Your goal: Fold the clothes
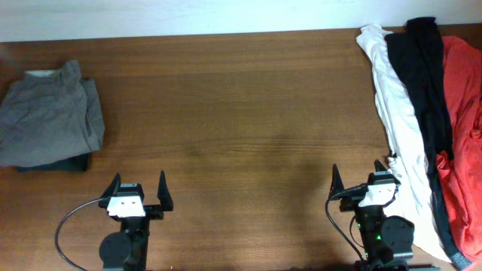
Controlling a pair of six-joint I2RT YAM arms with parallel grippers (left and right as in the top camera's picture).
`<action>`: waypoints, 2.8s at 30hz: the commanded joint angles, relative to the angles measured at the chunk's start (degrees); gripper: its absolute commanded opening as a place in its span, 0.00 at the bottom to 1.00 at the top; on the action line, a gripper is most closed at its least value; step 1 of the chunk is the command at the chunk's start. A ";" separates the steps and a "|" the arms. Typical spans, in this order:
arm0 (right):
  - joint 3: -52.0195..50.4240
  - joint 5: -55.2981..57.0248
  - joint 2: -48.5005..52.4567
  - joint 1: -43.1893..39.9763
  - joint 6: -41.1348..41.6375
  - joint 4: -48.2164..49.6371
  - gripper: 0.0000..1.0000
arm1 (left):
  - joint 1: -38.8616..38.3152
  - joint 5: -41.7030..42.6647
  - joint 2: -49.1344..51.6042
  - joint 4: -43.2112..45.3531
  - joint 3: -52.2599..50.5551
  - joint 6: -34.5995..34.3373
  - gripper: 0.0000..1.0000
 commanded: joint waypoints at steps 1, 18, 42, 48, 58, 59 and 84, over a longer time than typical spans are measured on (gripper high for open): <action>4.70 2.05 0.55 -0.42 0.87 -5.70 0.99 | 0.33 1.95 0.59 -5.57 5.81 0.28 0.99; 41.64 4.07 44.22 -1.07 1.75 -31.47 0.99 | 0.35 1.57 39.54 -21.20 37.46 0.50 0.99; 45.24 18.36 92.61 -15.10 23.85 -40.33 0.99 | 0.33 5.16 49.62 -24.39 43.60 0.50 0.99; 44.11 16.17 97.46 -15.10 23.87 -37.09 0.92 | 0.33 5.16 49.62 -24.39 43.60 0.50 0.99; 44.11 17.57 99.93 -15.10 25.35 -36.94 0.45 | 0.35 4.96 49.62 -24.37 43.60 0.50 0.99; 44.11 17.70 99.93 -15.10 25.35 -36.96 0.45 | 0.33 4.96 49.62 -24.35 43.60 0.50 0.99; 42.58 7.45 99.71 -24.37 16.85 -37.51 0.04 | 0.35 4.94 49.62 -20.87 43.60 0.52 0.99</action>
